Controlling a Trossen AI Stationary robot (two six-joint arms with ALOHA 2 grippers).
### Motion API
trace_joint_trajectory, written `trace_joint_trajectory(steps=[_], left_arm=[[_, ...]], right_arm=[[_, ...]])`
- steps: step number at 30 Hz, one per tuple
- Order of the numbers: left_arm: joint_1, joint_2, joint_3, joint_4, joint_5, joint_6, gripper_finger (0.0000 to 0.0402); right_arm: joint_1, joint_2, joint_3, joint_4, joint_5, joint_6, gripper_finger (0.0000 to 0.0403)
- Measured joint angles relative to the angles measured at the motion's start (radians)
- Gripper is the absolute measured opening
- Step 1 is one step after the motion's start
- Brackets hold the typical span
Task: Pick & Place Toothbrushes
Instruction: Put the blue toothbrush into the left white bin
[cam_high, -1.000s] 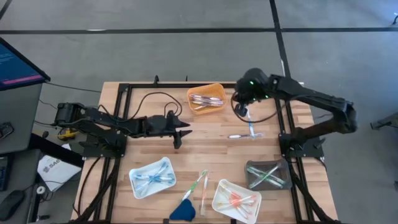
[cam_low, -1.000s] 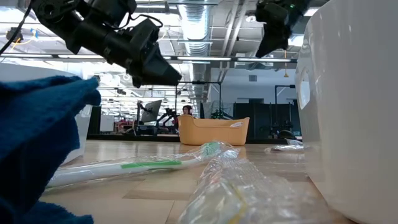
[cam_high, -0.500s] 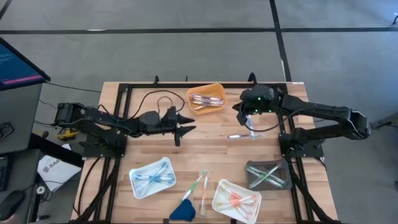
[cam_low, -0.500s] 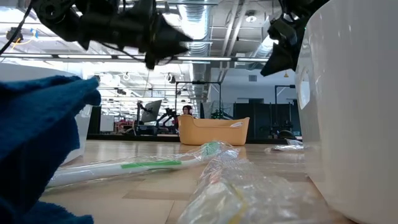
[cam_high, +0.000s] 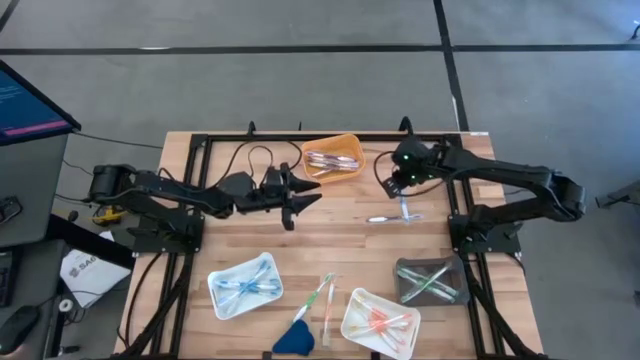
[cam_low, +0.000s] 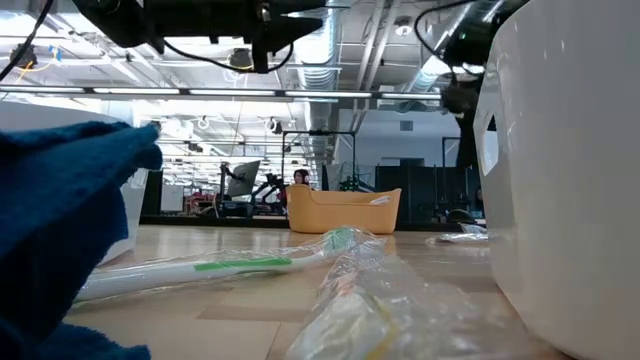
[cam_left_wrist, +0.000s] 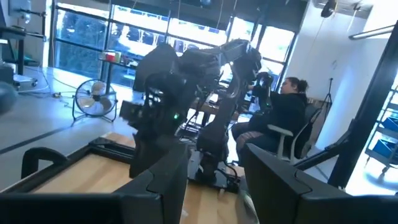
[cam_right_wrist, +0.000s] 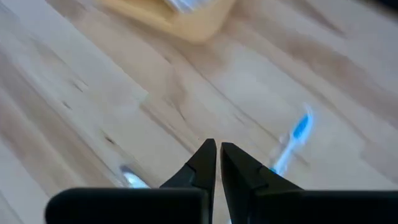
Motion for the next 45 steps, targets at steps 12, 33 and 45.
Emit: trace_joint_trajectory(steps=[12,33,45], left_arm=[[-0.011,0.033,0.000,0.019,-0.002,-0.027,0.0149],[-0.034,0.033,0.000,0.030,-0.012,-0.035,0.0149],[-0.039,0.032,0.000,0.040,-0.015,-0.035,0.0149]], right_arm=[[-0.009,0.069,0.005,-0.095,-0.003,0.002,0.0023],[-0.053,0.049,-0.119,-0.099,0.048,0.095,0.0086],[-0.053,0.049,-0.195,-0.028,0.034,0.096,0.0233]])
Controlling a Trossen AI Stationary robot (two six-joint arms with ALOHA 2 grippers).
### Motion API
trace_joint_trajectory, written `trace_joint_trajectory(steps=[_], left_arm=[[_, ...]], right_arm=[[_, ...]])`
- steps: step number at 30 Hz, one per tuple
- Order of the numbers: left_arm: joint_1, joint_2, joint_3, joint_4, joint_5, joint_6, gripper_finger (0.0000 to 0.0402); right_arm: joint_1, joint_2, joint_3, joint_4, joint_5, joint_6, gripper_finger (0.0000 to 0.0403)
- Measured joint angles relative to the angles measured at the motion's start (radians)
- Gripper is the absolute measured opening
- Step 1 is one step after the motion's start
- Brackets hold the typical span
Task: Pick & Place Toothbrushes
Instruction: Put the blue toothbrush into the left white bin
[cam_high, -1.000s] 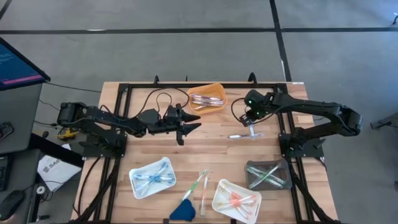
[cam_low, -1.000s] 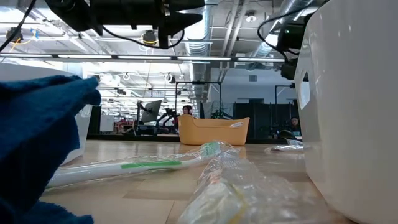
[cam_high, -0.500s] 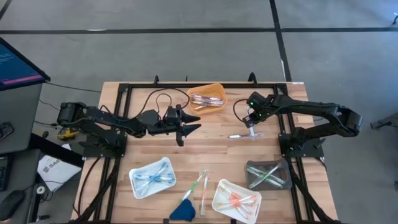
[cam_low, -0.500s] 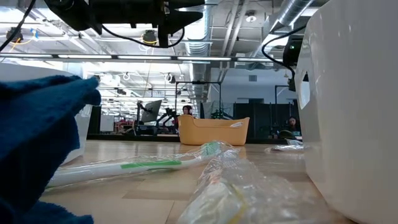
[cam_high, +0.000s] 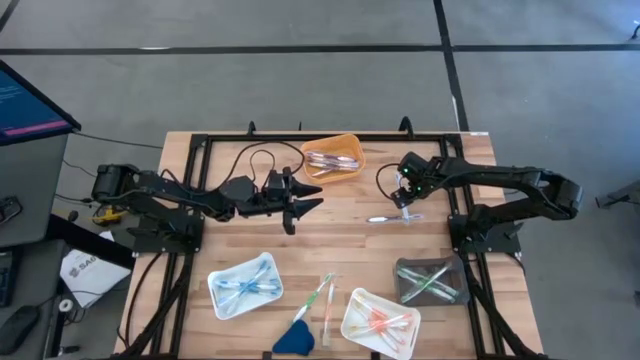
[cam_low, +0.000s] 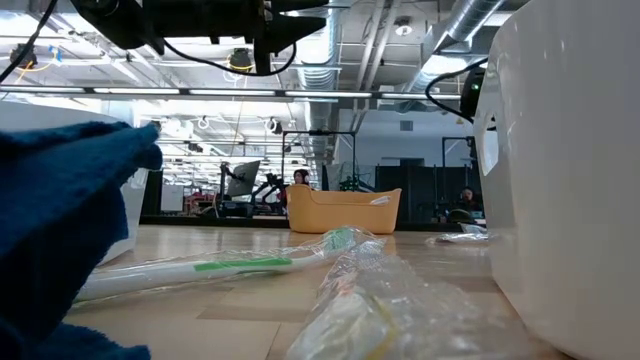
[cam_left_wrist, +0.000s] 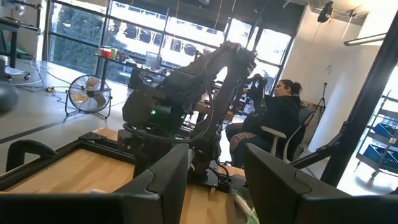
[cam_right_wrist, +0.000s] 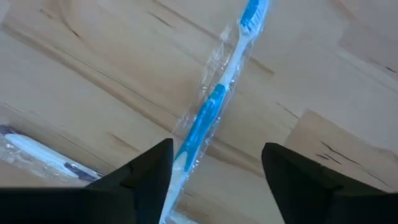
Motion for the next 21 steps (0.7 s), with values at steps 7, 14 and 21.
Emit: trace_joint_trajectory(steps=[7,14,21], left_arm=[[-0.025,0.000,0.000,0.001,-0.003,0.000,0.0149],[-0.050,0.000,0.000,0.005,-0.024,0.000,0.0149],[-0.076,0.000,0.000,0.007,-0.035,0.000,0.0149]], right_arm=[[0.031,0.000,0.000,0.037,-0.001,0.011,0.0249],[0.048,0.093,0.000,0.062,-0.001,0.028,0.0249],[0.046,0.251,0.020,0.058,-0.018,0.011,0.0249]])
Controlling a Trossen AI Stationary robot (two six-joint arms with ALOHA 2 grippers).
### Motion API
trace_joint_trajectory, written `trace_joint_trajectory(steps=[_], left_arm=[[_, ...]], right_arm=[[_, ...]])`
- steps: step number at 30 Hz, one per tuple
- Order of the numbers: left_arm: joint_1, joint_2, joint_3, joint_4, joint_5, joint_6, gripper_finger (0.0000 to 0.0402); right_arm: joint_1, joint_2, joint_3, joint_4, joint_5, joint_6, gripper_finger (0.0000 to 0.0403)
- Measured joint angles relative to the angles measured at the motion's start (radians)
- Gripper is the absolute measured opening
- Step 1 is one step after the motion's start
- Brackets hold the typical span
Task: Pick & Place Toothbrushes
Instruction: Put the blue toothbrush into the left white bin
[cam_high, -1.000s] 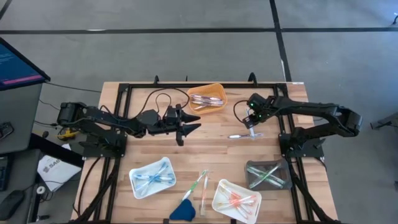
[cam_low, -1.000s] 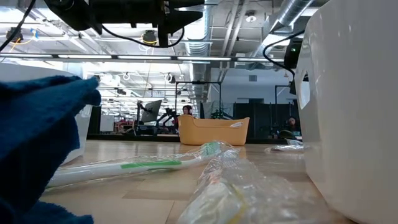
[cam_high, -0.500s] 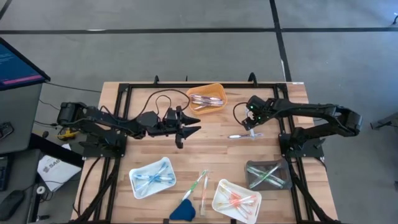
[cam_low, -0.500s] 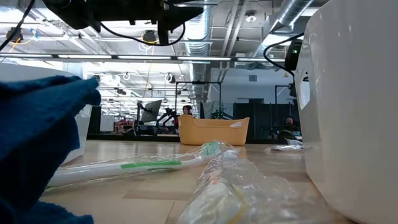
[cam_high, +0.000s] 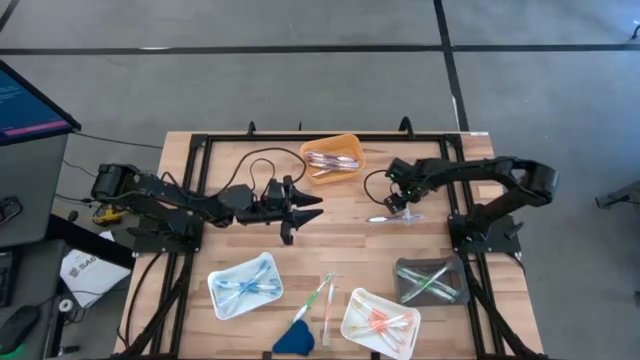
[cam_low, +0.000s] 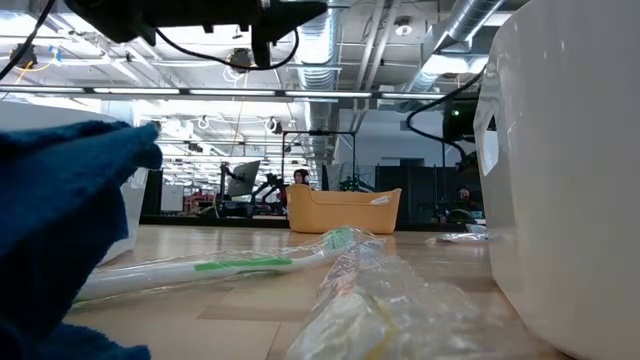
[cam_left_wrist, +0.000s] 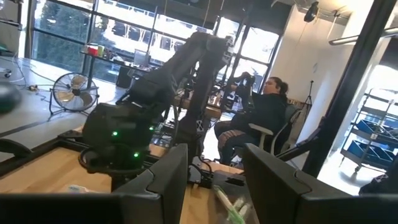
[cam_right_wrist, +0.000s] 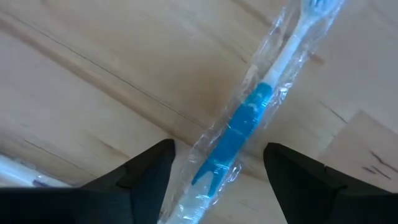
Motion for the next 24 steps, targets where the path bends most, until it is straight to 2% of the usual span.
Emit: trace_joint_trajectory(steps=[4,10,14,18,24], left_arm=[[-0.022,0.000,0.000,0.000,-0.018,0.000,0.0149],[-0.051,0.000,0.000,0.000,-0.052,0.000,0.0149],[-0.066,0.000,0.000,0.000,-0.057,0.003,0.0149],[-0.078,0.009,0.001,-0.001,-0.070,0.001,0.0149],[-0.081,0.022,0.001,0.016,-0.075,0.000,0.0149]], right_arm=[[0.010,0.014,0.016,-0.014,0.001,-0.002,0.0249],[0.045,-0.042,0.009,-0.002,0.032,0.028,0.0249],[0.066,-0.054,0.008,0.007,0.015,0.033,0.0241],[0.072,-0.051,0.009,0.033,0.022,0.033,0.0211],[0.071,-0.054,0.010,0.051,-0.001,0.029,0.0136]])
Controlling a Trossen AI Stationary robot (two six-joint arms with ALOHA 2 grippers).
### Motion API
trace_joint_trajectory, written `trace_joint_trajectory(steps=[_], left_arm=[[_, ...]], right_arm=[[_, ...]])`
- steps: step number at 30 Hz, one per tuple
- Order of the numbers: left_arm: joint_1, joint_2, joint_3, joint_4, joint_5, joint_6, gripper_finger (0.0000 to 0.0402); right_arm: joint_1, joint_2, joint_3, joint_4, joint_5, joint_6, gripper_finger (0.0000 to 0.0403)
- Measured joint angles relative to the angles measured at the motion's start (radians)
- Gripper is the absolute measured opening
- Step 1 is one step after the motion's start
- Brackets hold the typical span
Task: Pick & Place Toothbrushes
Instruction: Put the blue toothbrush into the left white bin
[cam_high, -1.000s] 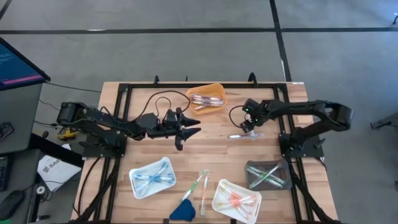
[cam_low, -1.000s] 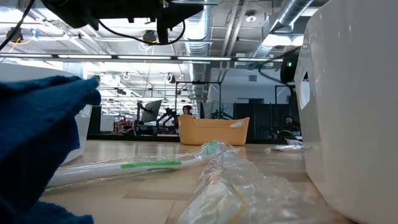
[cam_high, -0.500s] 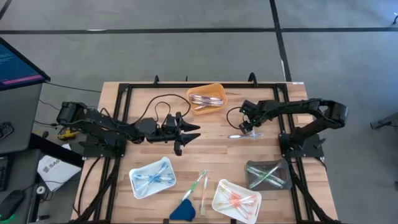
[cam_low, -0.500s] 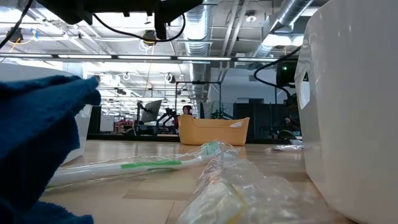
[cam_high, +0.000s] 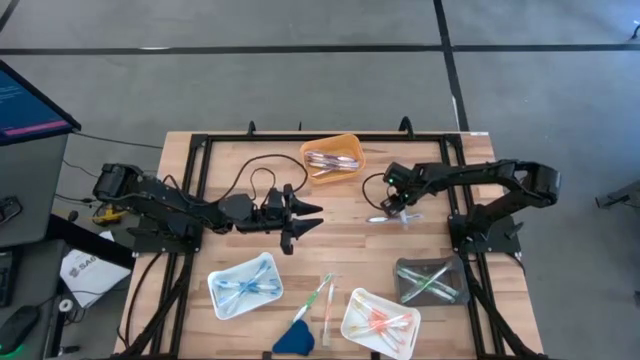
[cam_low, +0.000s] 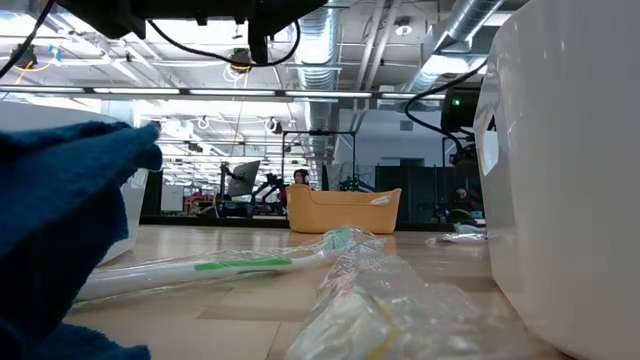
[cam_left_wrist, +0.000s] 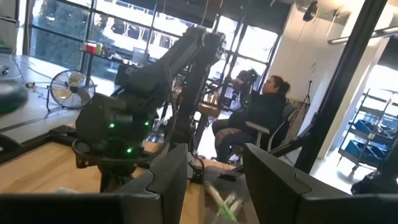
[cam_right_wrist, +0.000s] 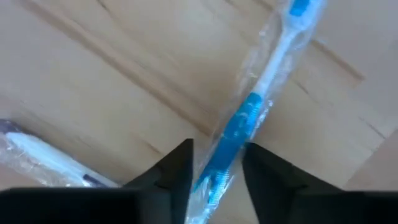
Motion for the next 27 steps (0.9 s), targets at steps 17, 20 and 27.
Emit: trace_joint_trajectory(steps=[17,20,27], left_arm=[[0.000,0.000,0.000,-0.002,-0.003,0.000,0.0149],[0.000,0.000,0.000,-0.002,-0.002,0.000,0.0149],[0.000,0.000,0.000,-0.008,0.002,0.000,0.0149]], right_arm=[[-0.013,-0.002,0.044,0.025,-0.050,-0.070,0.0014],[0.003,-0.002,0.068,0.022,-0.048,-0.104,0.0008],[0.067,-0.002,0.133,0.023,0.013,-0.144,0.0007]])
